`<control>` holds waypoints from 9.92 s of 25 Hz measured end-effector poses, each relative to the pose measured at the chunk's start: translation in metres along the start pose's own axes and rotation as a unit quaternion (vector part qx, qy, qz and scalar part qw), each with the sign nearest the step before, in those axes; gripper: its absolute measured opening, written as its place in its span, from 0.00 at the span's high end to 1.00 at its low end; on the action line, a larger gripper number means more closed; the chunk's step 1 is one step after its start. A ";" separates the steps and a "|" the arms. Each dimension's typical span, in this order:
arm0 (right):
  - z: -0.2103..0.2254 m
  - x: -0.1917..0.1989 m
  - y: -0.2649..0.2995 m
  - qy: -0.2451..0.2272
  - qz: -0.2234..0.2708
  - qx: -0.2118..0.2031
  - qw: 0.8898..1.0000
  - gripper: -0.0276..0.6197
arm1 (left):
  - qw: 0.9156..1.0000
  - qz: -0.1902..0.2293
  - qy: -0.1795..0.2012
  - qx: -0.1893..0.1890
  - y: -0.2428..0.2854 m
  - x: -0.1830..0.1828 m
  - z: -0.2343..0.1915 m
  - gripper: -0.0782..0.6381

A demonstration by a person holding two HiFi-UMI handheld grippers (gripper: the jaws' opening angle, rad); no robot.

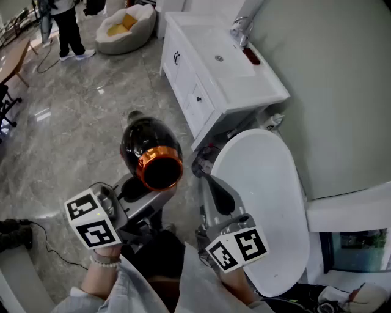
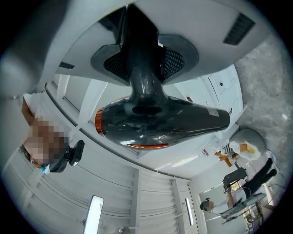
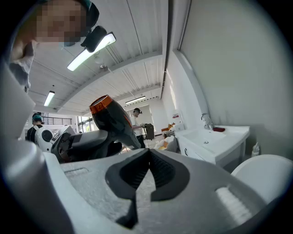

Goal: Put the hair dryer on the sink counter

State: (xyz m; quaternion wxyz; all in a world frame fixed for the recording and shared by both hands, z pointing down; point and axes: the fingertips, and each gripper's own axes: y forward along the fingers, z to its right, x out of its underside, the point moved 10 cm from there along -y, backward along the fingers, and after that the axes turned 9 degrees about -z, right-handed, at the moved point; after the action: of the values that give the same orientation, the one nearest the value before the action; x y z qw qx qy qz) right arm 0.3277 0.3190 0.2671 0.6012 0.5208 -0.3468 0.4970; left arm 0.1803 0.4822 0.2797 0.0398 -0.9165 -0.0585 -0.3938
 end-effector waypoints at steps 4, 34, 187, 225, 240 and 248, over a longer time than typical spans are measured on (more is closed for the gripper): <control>-0.003 -0.002 0.003 -0.002 0.003 0.000 1.000 0.96 | 1.000 -0.008 0.009 -0.001 0.001 -0.004 -0.002 0.64; -0.018 0.010 0.024 -0.001 -0.010 0.036 0.999 0.96 | 0.999 -0.024 0.024 0.011 -0.020 -0.008 -0.019 0.64; 0.424 -0.169 0.308 0.106 0.051 0.325 0.938 0.96 | 0.958 -0.205 0.016 0.201 0.492 -0.305 -0.353 0.64; 0.515 -0.157 0.254 0.180 0.082 0.447 0.872 0.96 | 0.891 -0.369 0.014 0.264 0.702 -0.250 -0.341 0.64; 0.539 -0.152 0.265 0.203 0.074 0.468 0.857 0.96 | 0.879 -0.422 0.031 0.221 0.763 -0.216 -0.365 0.64; 0.550 -0.143 0.271 0.214 0.060 0.468 0.855 0.96 | 0.870 -0.457 0.043 0.182 0.793 -0.188 -0.384 0.64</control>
State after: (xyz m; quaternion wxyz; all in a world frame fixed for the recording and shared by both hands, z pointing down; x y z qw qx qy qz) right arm 0.0848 -0.2588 0.3291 0.3150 0.5993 0.0337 0.7351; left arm -0.1134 -0.3628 0.3854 0.0243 -0.7464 -0.5395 -0.3890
